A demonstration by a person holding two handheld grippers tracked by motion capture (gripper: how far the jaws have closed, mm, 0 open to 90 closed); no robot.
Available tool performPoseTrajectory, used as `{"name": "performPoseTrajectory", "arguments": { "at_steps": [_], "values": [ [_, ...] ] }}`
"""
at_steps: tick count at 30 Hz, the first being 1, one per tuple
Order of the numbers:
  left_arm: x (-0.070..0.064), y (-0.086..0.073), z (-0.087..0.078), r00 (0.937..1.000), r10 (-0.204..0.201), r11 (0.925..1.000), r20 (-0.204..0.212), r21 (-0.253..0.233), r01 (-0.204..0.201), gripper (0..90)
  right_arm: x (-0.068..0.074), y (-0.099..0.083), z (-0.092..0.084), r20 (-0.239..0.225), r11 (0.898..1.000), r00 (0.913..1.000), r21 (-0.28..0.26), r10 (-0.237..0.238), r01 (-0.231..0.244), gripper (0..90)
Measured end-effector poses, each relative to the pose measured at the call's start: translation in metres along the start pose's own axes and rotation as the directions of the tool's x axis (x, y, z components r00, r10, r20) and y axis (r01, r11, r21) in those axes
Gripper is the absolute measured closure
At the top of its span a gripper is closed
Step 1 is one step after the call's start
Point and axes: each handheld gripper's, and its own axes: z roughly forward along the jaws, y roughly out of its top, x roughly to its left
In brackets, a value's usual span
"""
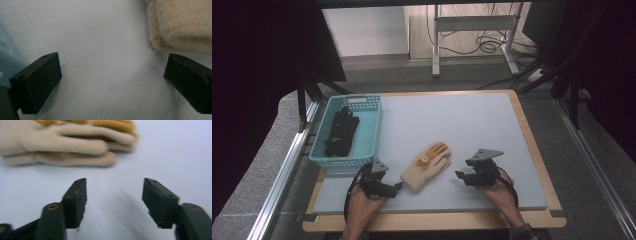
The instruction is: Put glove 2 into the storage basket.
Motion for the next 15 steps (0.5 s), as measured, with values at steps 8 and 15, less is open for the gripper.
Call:
{"name": "performPoseTrajectory", "arguments": {
  "at_steps": [8, 15],
  "values": [
    [0.0, 0.0, 0.0, 1.0, -0.005, 1.0, 0.002, -0.002, 0.005, 1.2, -0.033, -0.023, -0.018, 0.094, 0.999, 0.995, 0.002, 0.034, -0.034, 21.7],
    [0.0, 0.0, 0.0, 1.0, -0.007, 1.0, 0.004, -0.002, 0.007, 1.3, -0.048, -0.034, -0.017, 0.131, 0.998, 0.9898, 0.028, 0.056, -0.06, 16.7]
  ]
}}
